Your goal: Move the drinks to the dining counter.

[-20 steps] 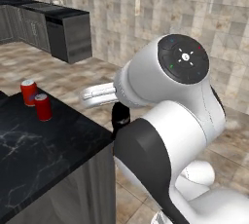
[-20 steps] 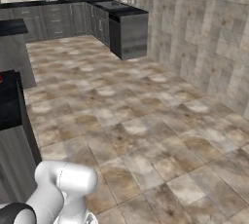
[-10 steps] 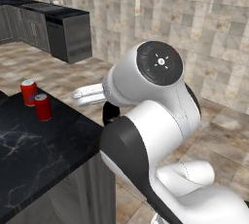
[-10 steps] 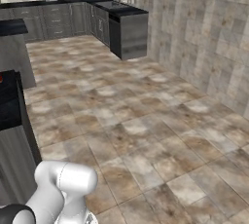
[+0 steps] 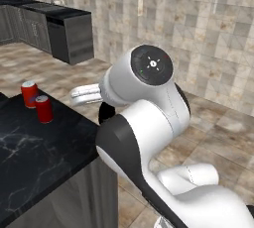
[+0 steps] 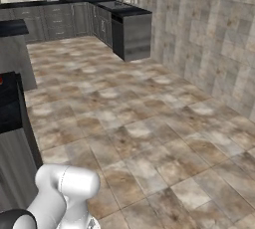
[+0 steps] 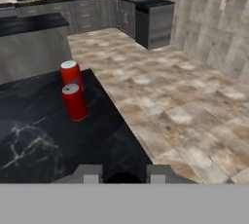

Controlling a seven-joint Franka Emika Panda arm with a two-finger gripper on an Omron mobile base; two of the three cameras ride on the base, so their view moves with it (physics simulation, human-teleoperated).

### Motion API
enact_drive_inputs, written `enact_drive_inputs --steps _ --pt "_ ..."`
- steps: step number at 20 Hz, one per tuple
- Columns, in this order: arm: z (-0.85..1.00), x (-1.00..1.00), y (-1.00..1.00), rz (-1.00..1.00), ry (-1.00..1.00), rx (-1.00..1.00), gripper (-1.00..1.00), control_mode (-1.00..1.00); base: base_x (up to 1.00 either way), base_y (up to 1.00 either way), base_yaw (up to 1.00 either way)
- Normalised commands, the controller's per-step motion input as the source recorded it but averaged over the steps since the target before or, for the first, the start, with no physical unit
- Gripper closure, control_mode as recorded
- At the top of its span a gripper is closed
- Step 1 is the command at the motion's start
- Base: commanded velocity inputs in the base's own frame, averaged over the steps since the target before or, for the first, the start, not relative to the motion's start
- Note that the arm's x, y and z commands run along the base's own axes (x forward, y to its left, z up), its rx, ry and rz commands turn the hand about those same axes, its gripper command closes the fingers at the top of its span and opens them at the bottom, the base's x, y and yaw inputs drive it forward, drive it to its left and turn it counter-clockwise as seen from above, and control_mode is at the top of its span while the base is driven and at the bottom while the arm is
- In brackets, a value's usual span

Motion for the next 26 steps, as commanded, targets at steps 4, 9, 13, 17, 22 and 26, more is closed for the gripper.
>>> enact_drive_inputs --steps 4,9,13,17,22,26 --pt "-0.31 0.23 0.18 0.00 0.00 0.10 1.00 -1.00 0.00 0.00 0.00" --pt "-0.35 0.28 0.18 0.00 0.01 0.11 1.00 -1.00 0.00 0.00 0.00" --pt "-0.15 0.34 0.17 0.00 0.00 0.02 1.00 -1.00 0.00 0.00 0.00" --pt "-0.01 0.23 0.10 0.00 0.03 0.00 1.00 -1.00 0.00 0.00 0.00" --pt "0.02 0.02 0.04 -0.01 0.07 0.00 1.00 -1.00 0.00 0.00 0.00" --pt "0.08 0.00 0.01 -0.04 0.11 0.00 1.00 -1.00 0.00 0.00 0.00"
